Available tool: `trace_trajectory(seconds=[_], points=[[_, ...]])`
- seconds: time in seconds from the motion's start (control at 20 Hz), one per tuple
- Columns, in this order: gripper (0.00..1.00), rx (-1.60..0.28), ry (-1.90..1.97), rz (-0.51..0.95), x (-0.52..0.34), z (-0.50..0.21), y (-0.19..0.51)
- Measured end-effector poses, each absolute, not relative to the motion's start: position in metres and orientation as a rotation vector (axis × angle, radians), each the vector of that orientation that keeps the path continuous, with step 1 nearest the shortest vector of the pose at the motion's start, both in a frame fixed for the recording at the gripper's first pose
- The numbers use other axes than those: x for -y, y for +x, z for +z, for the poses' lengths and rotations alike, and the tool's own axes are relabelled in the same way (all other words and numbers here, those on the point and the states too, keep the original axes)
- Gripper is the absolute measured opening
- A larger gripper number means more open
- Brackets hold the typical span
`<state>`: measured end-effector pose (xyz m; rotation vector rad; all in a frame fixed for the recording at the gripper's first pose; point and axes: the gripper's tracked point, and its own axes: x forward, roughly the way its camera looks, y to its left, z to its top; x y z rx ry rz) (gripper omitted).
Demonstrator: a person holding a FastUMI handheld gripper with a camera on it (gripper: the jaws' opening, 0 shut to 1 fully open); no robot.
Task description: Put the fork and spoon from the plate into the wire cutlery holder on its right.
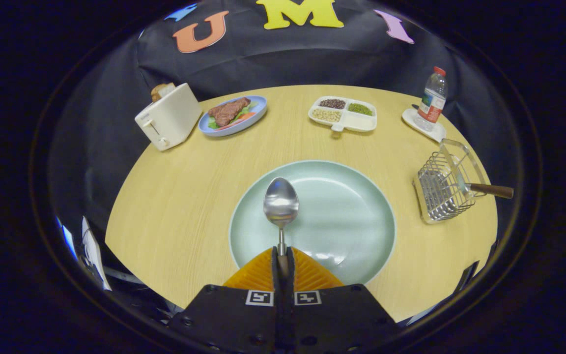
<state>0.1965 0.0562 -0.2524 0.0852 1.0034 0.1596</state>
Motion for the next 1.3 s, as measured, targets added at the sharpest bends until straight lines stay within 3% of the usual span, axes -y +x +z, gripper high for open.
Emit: trace_trajectory(seconds=[0.75,1.3], points=[[0.01,-0.839,0.136,0.006,0.093,-0.178,0.207],[0.01,-0.849,0.123,-0.069,0.157,-0.156,0.225]])
